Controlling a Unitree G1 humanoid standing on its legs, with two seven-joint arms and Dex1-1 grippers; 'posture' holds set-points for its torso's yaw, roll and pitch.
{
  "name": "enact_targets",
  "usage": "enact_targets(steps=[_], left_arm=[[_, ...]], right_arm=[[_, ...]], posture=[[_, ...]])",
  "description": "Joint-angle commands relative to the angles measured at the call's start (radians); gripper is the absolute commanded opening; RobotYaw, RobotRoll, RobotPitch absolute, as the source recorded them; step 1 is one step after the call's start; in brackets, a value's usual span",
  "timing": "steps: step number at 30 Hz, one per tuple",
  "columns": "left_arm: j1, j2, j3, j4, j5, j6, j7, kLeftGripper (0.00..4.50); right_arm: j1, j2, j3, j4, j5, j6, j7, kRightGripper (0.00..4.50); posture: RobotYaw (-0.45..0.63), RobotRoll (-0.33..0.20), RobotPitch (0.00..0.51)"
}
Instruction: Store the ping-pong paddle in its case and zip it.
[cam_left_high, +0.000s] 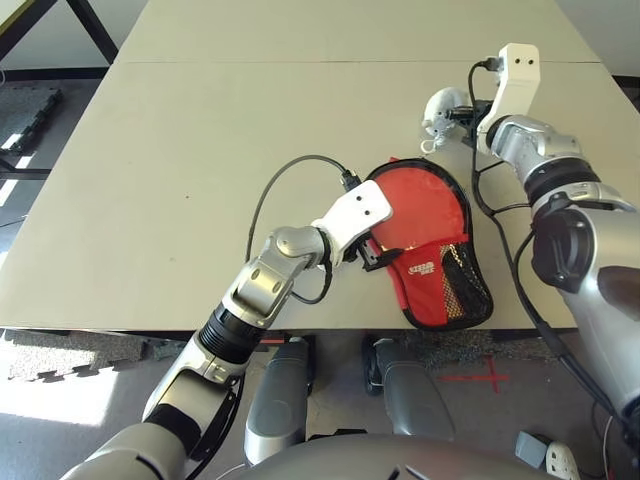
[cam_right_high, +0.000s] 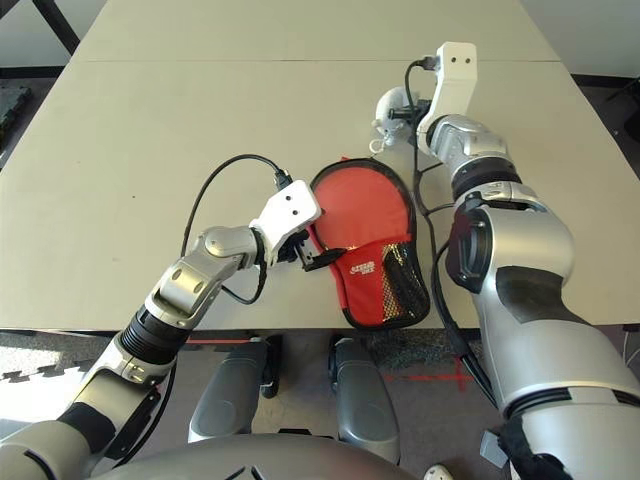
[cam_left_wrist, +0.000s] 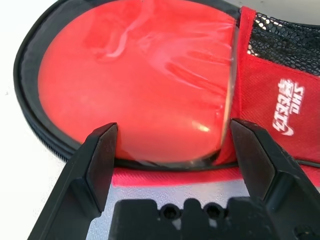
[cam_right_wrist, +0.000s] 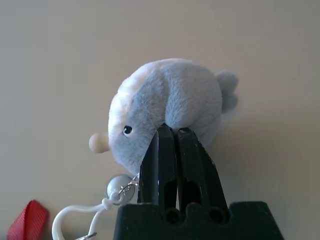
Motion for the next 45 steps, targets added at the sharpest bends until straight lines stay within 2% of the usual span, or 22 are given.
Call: enact_targets(steps=[1, 5, 7, 9, 13, 22, 29, 36, 40, 45], left_arm=[[0.026, 0.005, -0.049, 0.065, 0.003, 0.023, -0.02, 4.5], [0.021, 0.003, -0.057, 0.078, 0.0, 0.013, -0.025, 4.5], [0.015, 0.003, -0.06, 0.09, -0.001, 0.003, -0.032, 4.5], [0.008, -0.002, -0.062, 0.103, -0.002, -0.015, -0.036, 4.5], [-0.067, -0.018, -0.054, 0.125, 0.003, -0.086, -0.048, 4.5], [-0.271, -0.016, 0.013, 0.151, -0.031, -0.126, -0.11, 4.5], [-0.344, -0.108, -0.041, 0.315, 0.0, -0.179, -0.13, 4.5], [-0.38, -0.22, -0.093, 0.583, 0.055, -0.231, -0.117, 4.5], [-0.402, -0.251, -0.096, 0.68, 0.073, -0.192, -0.117, 4.5], [-0.41, -0.264, -0.098, 0.719, 0.086, -0.149, -0.121, 4.5]], right_arm=[[0.011, -0.108, 0.01, -0.025, -0.019, -0.001, 0.021, 0.05], [0.031, -0.177, 0.028, -0.034, -0.03, 0.015, 0.073, 0.05], [0.036, -0.194, 0.03, -0.038, -0.029, 0.024, 0.097, 0.05], [0.038, -0.201, 0.028, -0.042, -0.024, 0.03, 0.111, 0.05], [0.046, -0.161, 0.023, -0.049, -0.01, 0.039, 0.12, 0.05], [0.053, -0.1, 0.03, -0.059, -0.009, 0.044, 0.129, 0.05], [0.052, -0.096, 0.031, -0.059, -0.011, 0.045, 0.129, 0.05], [0.052, -0.102, 0.034, -0.065, -0.012, 0.054, 0.133, 0.05], [0.052, -0.112, 0.041, -0.073, -0.017, 0.062, 0.147, 0.05], [0.05, -0.155, 0.071, -0.084, -0.035, 0.078, 0.202, 0.05]], posture=[[0.07, 0.0, 0.191], [0.07, 0.0, 0.191], [0.02, 0.0, 0.185], [0.02, 0.0, 0.185], [-0.01, 0.0, 0.186], [0.01, 0.0, 0.203], [0.0, 0.0, 0.213], [-0.04, 0.0, 0.224], [-0.04, 0.0, 0.228], [-0.04, 0.0, 0.237]])
